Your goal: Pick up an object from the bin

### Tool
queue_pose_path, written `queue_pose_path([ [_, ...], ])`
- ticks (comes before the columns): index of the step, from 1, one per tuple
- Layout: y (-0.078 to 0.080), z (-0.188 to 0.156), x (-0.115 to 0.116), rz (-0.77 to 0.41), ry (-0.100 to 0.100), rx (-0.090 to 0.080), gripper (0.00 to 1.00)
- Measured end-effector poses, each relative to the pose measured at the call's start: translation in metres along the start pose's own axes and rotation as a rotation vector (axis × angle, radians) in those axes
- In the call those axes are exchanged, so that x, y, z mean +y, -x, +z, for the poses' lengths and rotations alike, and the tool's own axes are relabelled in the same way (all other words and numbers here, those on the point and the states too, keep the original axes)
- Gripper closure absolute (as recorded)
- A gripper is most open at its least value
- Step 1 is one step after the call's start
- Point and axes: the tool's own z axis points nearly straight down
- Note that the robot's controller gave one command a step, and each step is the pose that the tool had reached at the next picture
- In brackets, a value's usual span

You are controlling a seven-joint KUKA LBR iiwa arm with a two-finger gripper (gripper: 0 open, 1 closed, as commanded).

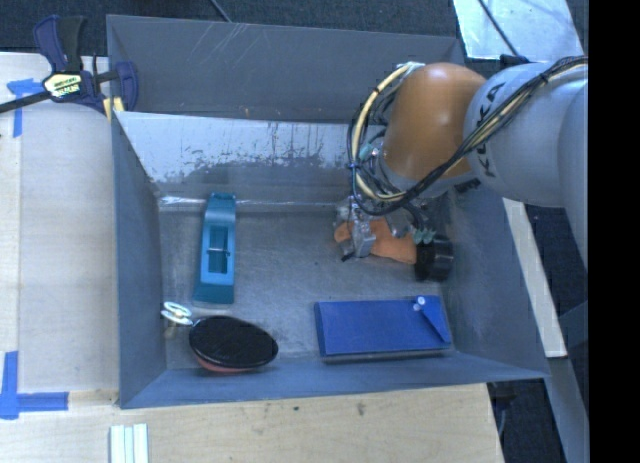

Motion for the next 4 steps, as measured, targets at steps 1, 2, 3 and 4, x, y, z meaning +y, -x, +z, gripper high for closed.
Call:
queue_pose_path([
  [1, 0.0, 0.0, 0.0, 0.0, 0.0, 0.0, 1.0],
  [2, 0.005, -0.029, -0.014, 0.027, -0.001, -0.001, 1.0],
  [3, 0.005, -0.029, -0.014, 0.027, 0.0, -0.001, 1.0],
  [4, 0.005, -0.029, -0.014, 0.028, 0.0, -0.001, 1.0],
])
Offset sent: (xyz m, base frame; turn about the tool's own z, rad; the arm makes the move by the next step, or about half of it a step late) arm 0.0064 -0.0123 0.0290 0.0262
